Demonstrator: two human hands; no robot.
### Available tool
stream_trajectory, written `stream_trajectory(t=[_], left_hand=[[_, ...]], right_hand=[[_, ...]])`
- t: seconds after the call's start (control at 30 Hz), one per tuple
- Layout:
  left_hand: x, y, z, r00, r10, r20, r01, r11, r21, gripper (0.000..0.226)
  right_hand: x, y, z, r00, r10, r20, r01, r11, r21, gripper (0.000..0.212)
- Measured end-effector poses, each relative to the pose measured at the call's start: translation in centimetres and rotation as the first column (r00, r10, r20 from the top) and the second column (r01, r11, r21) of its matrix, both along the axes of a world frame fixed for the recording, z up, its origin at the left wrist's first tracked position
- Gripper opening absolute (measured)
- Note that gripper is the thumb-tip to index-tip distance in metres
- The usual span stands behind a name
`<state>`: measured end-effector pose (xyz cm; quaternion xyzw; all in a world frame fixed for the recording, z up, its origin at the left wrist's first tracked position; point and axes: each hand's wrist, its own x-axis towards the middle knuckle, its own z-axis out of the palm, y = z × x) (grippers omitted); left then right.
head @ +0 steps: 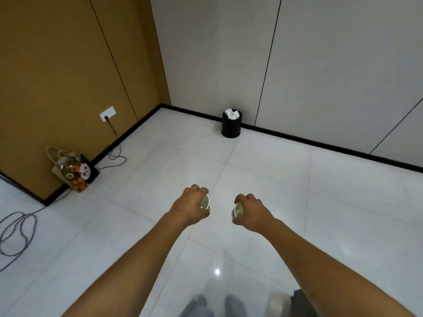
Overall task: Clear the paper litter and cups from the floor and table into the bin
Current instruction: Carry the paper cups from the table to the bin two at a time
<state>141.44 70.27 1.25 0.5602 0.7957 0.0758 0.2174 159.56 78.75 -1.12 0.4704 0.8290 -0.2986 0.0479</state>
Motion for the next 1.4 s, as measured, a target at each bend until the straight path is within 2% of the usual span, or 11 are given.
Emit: stream_trajectory(t=[0.33, 0.57, 0.73, 1.0, 1.4], left_hand=[[-15.1, 21.1, -1.4, 0.996, -0.088, 0.007, 0.089, 0.993, -0.08, 0.059], [-20.2, 34.6, -2.6, 0.983, -0.176, 0.046, 0.18, 0.974, -0.138, 0.062], [-22.5, 47.0, -4.8, 0.977, -0.204, 0.066, 0.212, 0.965, -0.152, 0.061], [-26.1, 68.1, -5.1, 0.984, -0.156, 0.087, 0.167, 0.976, -0.141, 0.062], [-35.2, 92.1, -8.7, 0.983, -0.123, 0.134, 0.146, 0.973, -0.179, 0.062]], right_hand=[[-14.2, 19.4, -1.0, 0.992, -0.127, -0.006, 0.127, 0.992, -0.025, 0.055], [-19.2, 31.6, -2.2, 0.979, -0.205, 0.018, 0.206, 0.975, -0.08, 0.055], [-21.2, 43.5, -4.2, 0.972, -0.231, 0.045, 0.234, 0.968, -0.091, 0.056], [-24.7, 65.0, -4.1, 0.968, -0.249, 0.041, 0.252, 0.964, -0.09, 0.053], [-33.6, 91.2, -6.3, 0.974, -0.195, 0.114, 0.206, 0.973, -0.102, 0.054]])
